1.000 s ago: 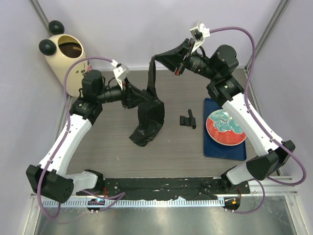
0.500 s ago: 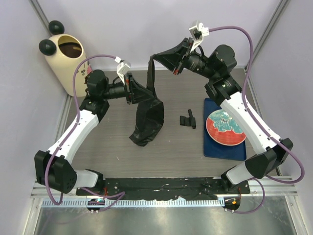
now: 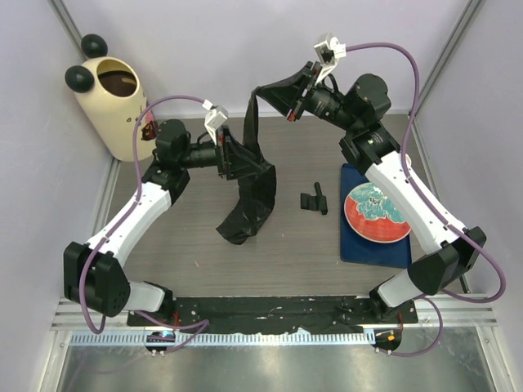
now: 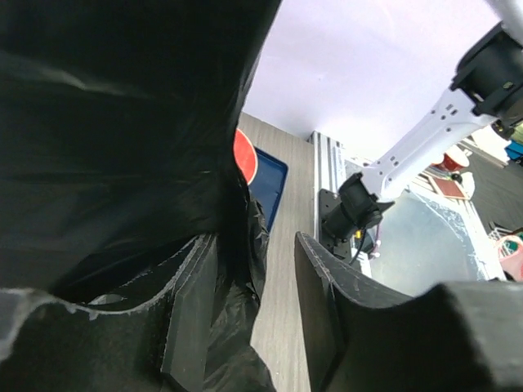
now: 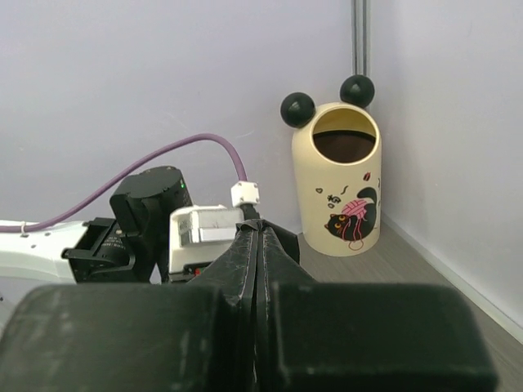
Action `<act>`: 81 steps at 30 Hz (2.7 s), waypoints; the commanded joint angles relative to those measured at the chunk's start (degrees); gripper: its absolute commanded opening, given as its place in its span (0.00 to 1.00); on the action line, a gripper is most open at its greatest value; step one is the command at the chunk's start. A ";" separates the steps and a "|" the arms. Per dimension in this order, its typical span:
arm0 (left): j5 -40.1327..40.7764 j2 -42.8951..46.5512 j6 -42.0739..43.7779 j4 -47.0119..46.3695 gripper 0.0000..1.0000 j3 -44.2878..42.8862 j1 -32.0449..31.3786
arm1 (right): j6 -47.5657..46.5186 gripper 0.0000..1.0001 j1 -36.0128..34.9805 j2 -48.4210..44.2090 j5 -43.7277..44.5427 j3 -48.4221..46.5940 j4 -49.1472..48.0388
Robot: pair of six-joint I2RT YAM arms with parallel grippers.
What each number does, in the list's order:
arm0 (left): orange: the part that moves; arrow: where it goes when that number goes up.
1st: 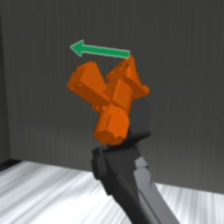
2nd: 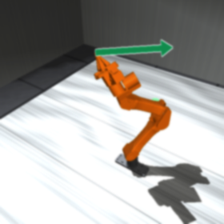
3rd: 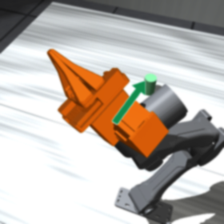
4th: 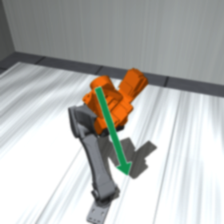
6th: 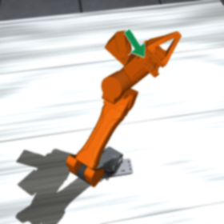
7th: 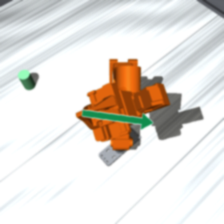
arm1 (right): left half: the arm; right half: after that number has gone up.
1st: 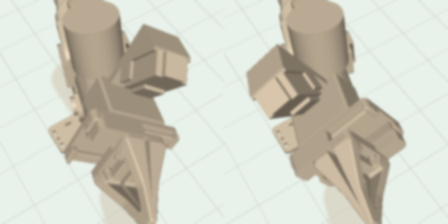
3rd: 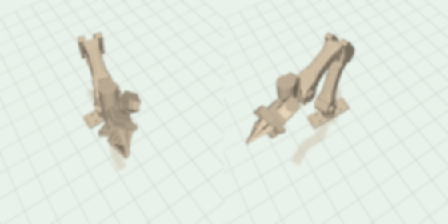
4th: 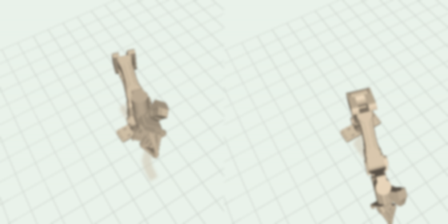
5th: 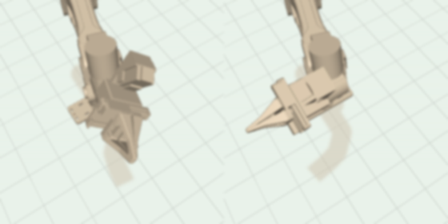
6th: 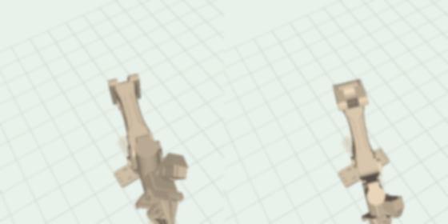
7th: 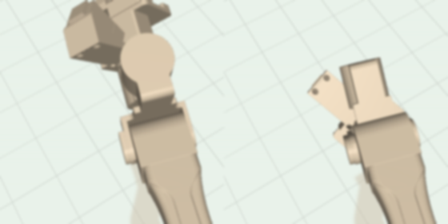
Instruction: Put the trash bags into the trash bin
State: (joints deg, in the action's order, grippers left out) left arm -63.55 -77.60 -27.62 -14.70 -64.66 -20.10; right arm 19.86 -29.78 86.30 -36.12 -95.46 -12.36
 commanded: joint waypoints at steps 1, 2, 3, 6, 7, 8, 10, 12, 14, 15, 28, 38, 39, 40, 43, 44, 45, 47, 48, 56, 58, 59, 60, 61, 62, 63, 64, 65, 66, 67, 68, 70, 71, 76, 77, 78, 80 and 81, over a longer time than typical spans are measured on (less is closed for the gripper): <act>4.22 -1.49 3.09 1.25 0.48 -0.90 -2.39 | -0.17 0.01 -0.10 -0.35 3.42 -2.28 -2.32; 4.48 -2.54 2.83 0.82 0.49 -1.25 -2.92 | -0.08 0.01 -0.10 -0.52 3.77 -2.19 -2.06; 4.75 -3.08 2.31 0.20 0.50 -1.52 -3.45 | 0.18 0.01 -0.02 -0.69 4.12 -1.84 -2.14; 6.85 -4.30 -0.06 -4.01 0.48 -1.96 -5.21 | 0.79 0.01 -0.10 -1.05 5.53 -1.14 -2.05; 7.47 -4.66 -0.68 -4.98 0.42 -2.31 -5.48 | 0.71 0.01 -0.10 -1.22 5.71 -1.04 -1.97; 8.26 -5.01 -1.55 -5.25 0.30 -2.48 -5.57 | 0.27 0.01 -0.10 -1.40 6.40 -0.96 -1.10; 10.37 -5.02 -1.91 -3.77 0.22 -3.01 -5.13 | -0.25 0.01 0.07 -2.10 7.72 -0.69 -0.12; 10.55 -4.40 -2.44 -4.28 0.10 -2.58 -4.60 | -1.83 0.01 0.16 -2.80 10.27 0.18 1.72; 10.55 -3.09 -2.97 -3.50 0.00 -2.31 -3.81 | -2.80 0.01 0.60 -4.12 12.20 0.97 3.82; 10.29 -2.47 -2.88 -2.80 0.00 -2.31 -3.46 | -4.11 0.01 0.95 -4.47 14.91 1.41 4.97; 12.90 4.30 19.52 20.68 0.39 -4.94 -1.87 | 2.11 0.01 6.75 -6.15 10.72 5.28 3.49; 31.28 3.25 27.35 5.93 1.00 0.40 -12.59 | 4.22 0.01 6.05 -4.57 11.86 3.44 1.20; 31.90 3.25 27.35 1.99 1.00 2.07 -13.64 | 4.49 0.01 5.88 -4.48 11.86 3.18 1.11; 33.82 2.99 27.35 0.30 1.00 2.61 -14.09 | 4.66 0.01 5.79 -4.39 11.86 3.09 1.11; 38.22 1.93 27.18 -4.54 0.99 3.49 -16.20 | 5.01 0.01 5.35 -4.30 12.21 3.09 0.94; 41.02 1.41 27.18 -5.68 0.99 3.75 -16.72 | 5.19 0.01 5.17 -4.30 12.39 3.00 0.67; 41.92 1.23 27.35 -8.22 1.00 4.63 -17.60 | 5.37 0.01 5.08 -4.21 12.39 3.00 0.58; 44.46 0.44 30.57 -9.99 1.00 5.33 -18.66 | 5.45 0.01 4.99 -4.04 12.39 2.82 0.50; 45.52 0.26 31.74 -11.30 1.00 5.86 -19.53 | 5.54 0.01 4.82 -3.86 12.39 2.48 0.49; 53.44 -3.78 40.09 -11.93 0.67 4.64 -21.12 | 6.95 0.01 4.91 -3.25 12.12 1.07 0.58; 54.06 -3.96 41.94 -10.97 0.28 4.46 -21.12 | 6.95 0.01 4.82 -3.25 12.21 0.80 0.76; 54.32 -3.79 42.99 -9.92 0.13 4.02 -21.12 | 6.51 0.01 4.91 -3.16 12.65 0.54 1.98; 54.67 -3.00 43.87 -7.39 0.04 3.93 -21.04 | 5.38 0.01 4.99 -3.42 12.91 0.63 2.60; 54.59 -2.21 44.14 -6.23 0.00 4.02 -20.77 | 5.02 0.01 5.26 -3.60 13.18 0.80 3.13; 53.71 -1.33 44.23 -5.18 0.00 4.45 -19.81 | 4.84 0.01 6.13 -4.03 13.79 1.24 4.09; 52.23 -0.37 43.97 -2.47 0.00 4.55 -19.20 | 4.06 0.01 6.83 -4.21 13.97 1.50 4.88; 50.73 1.91 43.18 -0.70 0.00 4.46 -18.49 | 3.35 0.01 7.36 -4.47 14.58 1.68 6.89; 49.67 2.89 42.56 1.14 0.00 4.11 -16.92 | 2.48 0.01 8.76 -5.09 15.11 2.55 7.87; 49.05 4.03 41.95 5.25 0.00 3.85 -16.12 | 1.51 0.01 9.47 -5.61 15.37 3.17 8.57; 49.66 5.60 41.77 7.56 0.00 3.50 -15.50 | -0.33 0.01 10.43 -6.05 15.12 3.96 9.80; 50.36 6.49 42.20 10.97 0.00 3.23 -14.19 | -1.04 0.01 12.27 -7.45 14.85 5.71 10.51; 53.59 7.81 43.16 13.11 0.00 2.88 -12.52 | -3.93 0.01 13.87 -8.86 11.87 7.73 14.35; 54.57 7.99 43.87 15.12 0.00 1.75 -11.03 | -5.25 0.01 14.31 -10.00 10.73 10.27 15.86; 58.63 7.55 50.37 19.97 0.00 -1.60 -8.47 | -11.85 0.01 15.19 -20.02 -5.11 21.62 25.42; 57.32 7.90 51.95 19.62 0.00 -1.61 -7.94 | -15.77 0.01 15.10 -20.82 -9.28 23.63 28.33; 56.18 8.17 52.74 19.71 0.00 -1.78 -7.85 | -18.86 0.01 14.84 -21.26 -13.41 24.00 31.75; 52.93 8.78 54.24 19.27 0.00 -1.52 -7.85 | -32.41 0.10 14.05 -20.48 -18.36 22.17 47.02; 47.52 9.74 56.34 18.66 0.00 -1.08 -7.76 | -37.47 0.46 13.96 -19.86 -19.16 20.85 52.21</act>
State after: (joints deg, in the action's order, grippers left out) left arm -7.86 -70.48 22.00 3.07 -64.40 -27.99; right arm 4.58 -14.92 66.54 -40.91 -72.10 18.92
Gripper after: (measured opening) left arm 0.012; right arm 0.060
